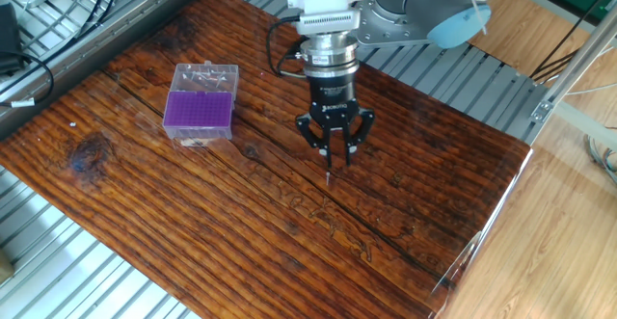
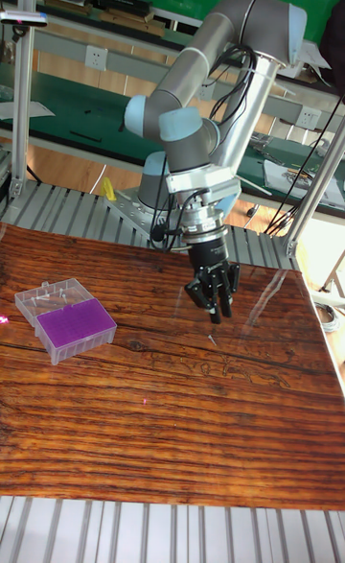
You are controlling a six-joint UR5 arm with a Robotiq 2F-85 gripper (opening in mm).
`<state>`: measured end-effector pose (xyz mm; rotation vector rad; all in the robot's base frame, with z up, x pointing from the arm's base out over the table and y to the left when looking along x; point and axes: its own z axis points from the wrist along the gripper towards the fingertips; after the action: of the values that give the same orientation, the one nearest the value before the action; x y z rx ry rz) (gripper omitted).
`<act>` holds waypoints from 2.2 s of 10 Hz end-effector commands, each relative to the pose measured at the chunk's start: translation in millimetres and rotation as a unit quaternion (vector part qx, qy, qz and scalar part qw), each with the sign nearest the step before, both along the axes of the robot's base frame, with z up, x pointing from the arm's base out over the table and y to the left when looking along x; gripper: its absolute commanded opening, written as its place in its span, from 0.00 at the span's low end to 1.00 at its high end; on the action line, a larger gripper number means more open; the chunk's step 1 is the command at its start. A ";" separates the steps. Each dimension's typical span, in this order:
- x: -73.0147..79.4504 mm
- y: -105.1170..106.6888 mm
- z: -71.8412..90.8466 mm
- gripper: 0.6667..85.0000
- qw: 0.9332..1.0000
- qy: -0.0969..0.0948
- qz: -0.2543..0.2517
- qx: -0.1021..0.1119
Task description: Insert a small pipette tip into the holder for small pipette tips
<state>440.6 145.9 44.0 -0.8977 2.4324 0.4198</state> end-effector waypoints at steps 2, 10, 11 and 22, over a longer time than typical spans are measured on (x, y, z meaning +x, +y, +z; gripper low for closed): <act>4.6 -8.3 -16.8 0.39 1.000 0.001 -0.019 0.007; 30.7 -7.9 -12.0 0.38 0.999 -0.017 -0.033 0.007; 29.0 -5.1 -16.9 0.38 0.999 -0.012 -0.030 0.012; 17.2 -9.8 -32.5 0.37 0.999 0.021 -0.037 0.000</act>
<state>455.4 136.4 9.7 -0.8229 2.4945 0.4084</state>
